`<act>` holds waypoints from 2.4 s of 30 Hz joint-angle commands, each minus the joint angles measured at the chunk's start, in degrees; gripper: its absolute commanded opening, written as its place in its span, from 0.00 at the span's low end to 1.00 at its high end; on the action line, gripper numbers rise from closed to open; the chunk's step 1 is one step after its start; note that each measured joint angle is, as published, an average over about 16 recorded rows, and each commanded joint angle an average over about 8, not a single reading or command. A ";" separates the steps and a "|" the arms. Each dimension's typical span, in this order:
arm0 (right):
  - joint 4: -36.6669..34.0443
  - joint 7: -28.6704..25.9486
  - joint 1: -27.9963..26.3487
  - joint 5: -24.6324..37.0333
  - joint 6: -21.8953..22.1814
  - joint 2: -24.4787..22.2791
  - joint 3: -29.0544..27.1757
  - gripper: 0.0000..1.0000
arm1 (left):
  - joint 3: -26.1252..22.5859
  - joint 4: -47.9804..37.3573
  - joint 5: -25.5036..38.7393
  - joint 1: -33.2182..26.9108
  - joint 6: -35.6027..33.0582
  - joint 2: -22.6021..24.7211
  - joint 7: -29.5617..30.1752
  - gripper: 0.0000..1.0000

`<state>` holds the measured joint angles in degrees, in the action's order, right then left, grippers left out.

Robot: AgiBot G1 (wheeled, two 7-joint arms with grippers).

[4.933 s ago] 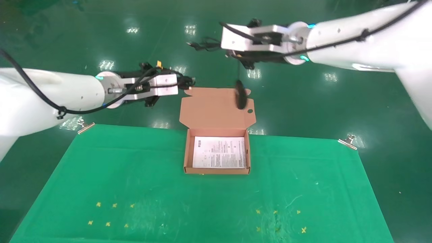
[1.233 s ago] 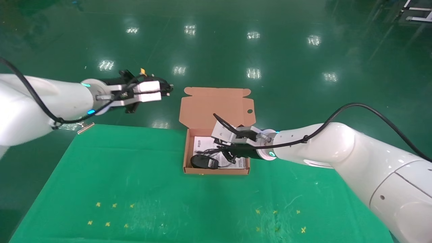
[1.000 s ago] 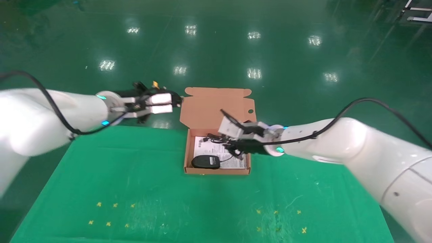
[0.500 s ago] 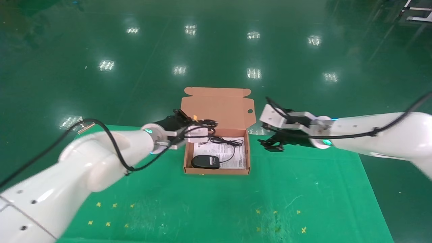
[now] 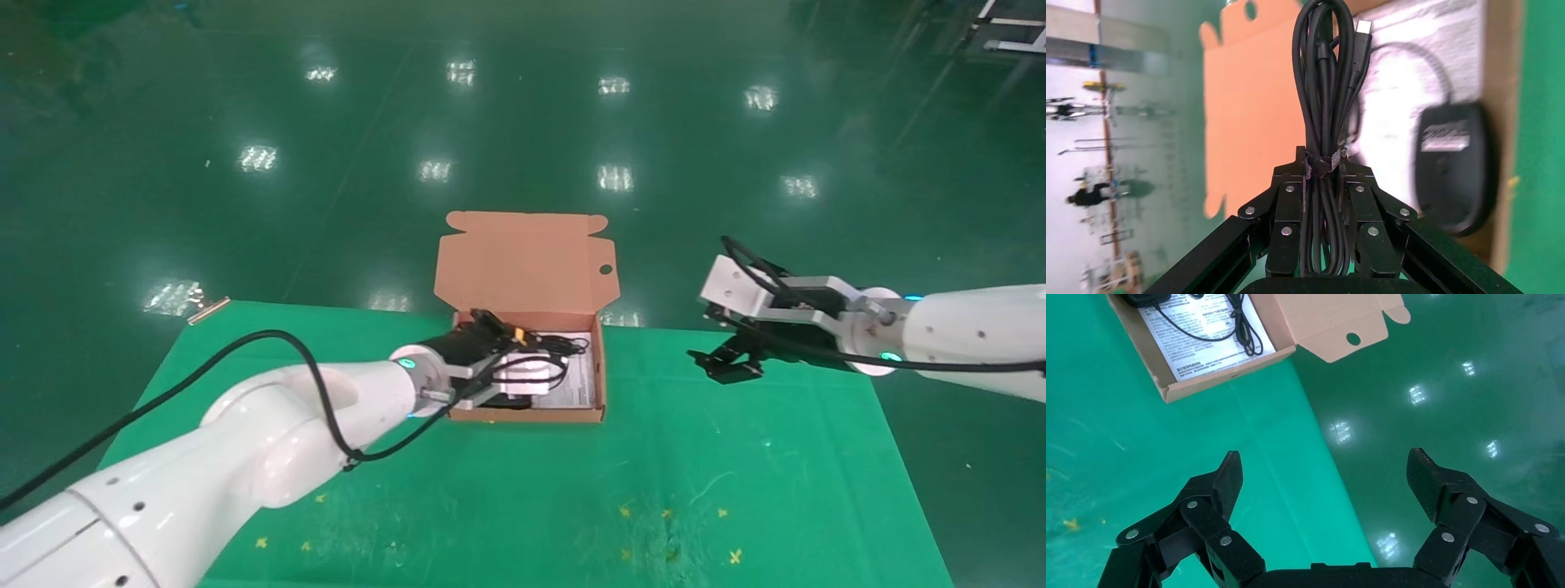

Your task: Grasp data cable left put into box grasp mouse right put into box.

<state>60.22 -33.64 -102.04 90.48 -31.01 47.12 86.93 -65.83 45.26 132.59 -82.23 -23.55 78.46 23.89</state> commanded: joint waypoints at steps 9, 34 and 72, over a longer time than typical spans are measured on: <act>5.74 -7.97 -1.76 6.77 -0.66 -2.42 1.94 1.00 | -7.46 -0.19 -5.73 -1.61 2.41 0.14 -0.33 0.69; 7.91 -7.65 -6.28 8.73 -1.73 -3.41 0.99 1.00 | -7.11 5.74 -9.45 -4.20 2.36 -4.01 1.29 1.00; 11.50 7.54 10.98 -14.90 -27.36 -7.47 -30.36 1.00 | 19.58 16.81 -46.51 5.75 -26.74 -22.81 -4.49 1.00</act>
